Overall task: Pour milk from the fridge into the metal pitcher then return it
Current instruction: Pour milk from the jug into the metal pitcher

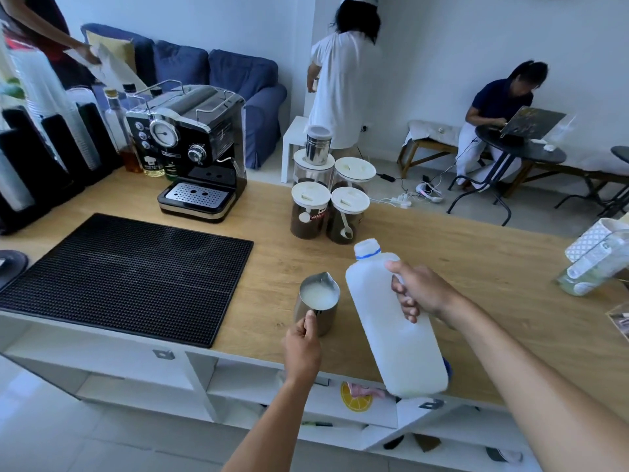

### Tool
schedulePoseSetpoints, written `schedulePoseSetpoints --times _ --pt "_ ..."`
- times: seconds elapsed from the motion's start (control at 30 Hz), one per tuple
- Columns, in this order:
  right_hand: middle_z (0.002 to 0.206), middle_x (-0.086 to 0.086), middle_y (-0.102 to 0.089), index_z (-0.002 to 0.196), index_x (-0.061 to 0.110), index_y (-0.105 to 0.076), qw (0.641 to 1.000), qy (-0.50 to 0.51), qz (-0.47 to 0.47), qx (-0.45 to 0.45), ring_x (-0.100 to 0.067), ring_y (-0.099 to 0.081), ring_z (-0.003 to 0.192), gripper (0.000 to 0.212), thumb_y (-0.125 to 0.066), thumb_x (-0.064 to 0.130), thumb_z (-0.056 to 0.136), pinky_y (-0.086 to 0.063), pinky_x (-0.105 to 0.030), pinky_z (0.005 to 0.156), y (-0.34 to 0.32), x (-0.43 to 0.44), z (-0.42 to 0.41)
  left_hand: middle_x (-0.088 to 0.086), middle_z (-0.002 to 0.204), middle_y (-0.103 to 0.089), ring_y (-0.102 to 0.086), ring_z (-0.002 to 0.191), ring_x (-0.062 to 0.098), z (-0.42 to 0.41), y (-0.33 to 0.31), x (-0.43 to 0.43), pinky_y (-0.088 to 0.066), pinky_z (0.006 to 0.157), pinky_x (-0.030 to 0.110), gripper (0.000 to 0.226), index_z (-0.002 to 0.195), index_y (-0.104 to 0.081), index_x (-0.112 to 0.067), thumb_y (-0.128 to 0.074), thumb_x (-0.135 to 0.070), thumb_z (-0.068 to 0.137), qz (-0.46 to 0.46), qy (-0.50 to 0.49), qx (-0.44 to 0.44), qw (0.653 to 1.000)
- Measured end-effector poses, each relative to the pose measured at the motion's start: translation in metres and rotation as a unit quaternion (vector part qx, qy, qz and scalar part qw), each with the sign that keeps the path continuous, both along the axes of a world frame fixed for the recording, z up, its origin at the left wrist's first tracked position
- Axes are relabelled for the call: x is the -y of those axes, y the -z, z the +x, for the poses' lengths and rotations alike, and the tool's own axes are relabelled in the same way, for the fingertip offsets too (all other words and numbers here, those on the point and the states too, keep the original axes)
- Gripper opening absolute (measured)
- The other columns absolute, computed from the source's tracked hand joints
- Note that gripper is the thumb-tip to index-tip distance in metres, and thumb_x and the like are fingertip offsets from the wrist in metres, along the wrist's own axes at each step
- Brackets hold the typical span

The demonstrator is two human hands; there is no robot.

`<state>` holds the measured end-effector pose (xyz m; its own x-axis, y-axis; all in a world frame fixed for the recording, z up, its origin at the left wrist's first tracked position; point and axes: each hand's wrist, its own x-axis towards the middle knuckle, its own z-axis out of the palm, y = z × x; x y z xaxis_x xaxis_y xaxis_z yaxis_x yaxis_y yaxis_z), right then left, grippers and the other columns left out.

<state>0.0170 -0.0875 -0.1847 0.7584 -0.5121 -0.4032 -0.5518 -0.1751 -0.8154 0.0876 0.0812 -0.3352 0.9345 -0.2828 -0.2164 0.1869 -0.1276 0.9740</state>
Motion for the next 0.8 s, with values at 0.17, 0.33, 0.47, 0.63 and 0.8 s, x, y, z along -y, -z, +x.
schedulePoseSetpoints --times 0.17,0.33,0.47,0.63,0.8 --pt "0.047 -0.003 -0.03 0.058 0.012 -0.035 0.99 0.067 0.016 0.12 -0.02 -0.033 0.04 0.044 -0.043 0.035 0.094 -0.034 -0.03 0.05 0.007 -0.007 -0.004 -0.005 0.053 -0.031 -0.03 0.052 0.012 0.013 -0.005 0.0 -0.025 0.05 0.025 0.052 0.056 -0.034 -0.012 -0.045 -0.036 0.101 0.03 0.015 -0.038 0.999" --pt "0.049 -0.004 -0.033 0.055 0.012 -0.037 0.972 0.138 0.024 0.187 -0.017 -0.032 0.043 0.039 -0.048 0.041 0.079 -0.03 -0.03 0.049 0.037 -0.017 -0.008 -0.005 0.078 -0.065 -0.055 0.076 0.005 0.021 -0.008 -0.003 -0.041 0.066 0.022 0.038 0.077 -0.065 -0.016 -0.046 -0.04 0.1 0.01 0.041 -0.105 0.994" --pt "0.052 -0.009 -0.032 0.052 0.011 -0.035 0.956 0.185 0.011 0.226 -0.02 -0.032 0.045 0.043 -0.05 0.048 0.068 -0.028 -0.032 0.048 0.051 -0.016 -0.012 0.001 0.09 -0.068 -0.061 0.087 0.014 0.026 -0.002 -0.002 -0.043 0.07 0.025 0.036 0.09 -0.063 -0.008 -0.054 -0.041 0.097 -0.004 0.022 -0.108 0.994" --pt "0.05 -0.016 -0.037 0.05 0.004 -0.039 0.948 0.179 -0.039 0.258 -0.021 -0.037 0.049 0.048 -0.044 0.044 0.076 -0.033 -0.029 0.052 0.07 -0.016 -0.032 0.011 0.115 -0.056 -0.051 0.111 0.029 0.008 0.004 0.005 -0.04 0.094 0.04 0.048 0.117 -0.05 -0.004 -0.055 -0.046 0.093 0.132 -0.094 0.026 0.986" --pt "0.052 -0.011 -0.047 0.05 0.004 -0.043 0.95 0.161 -0.081 0.256 -0.017 -0.044 0.052 0.054 -0.04 0.053 0.072 -0.037 -0.031 0.058 0.078 -0.015 -0.038 0.004 0.139 -0.039 -0.03 0.137 0.022 -0.019 -0.005 0.012 -0.023 0.109 0.043 0.056 0.132 -0.036 -0.023 -0.041 -0.057 0.088 0.128 0.002 0.281 0.951"
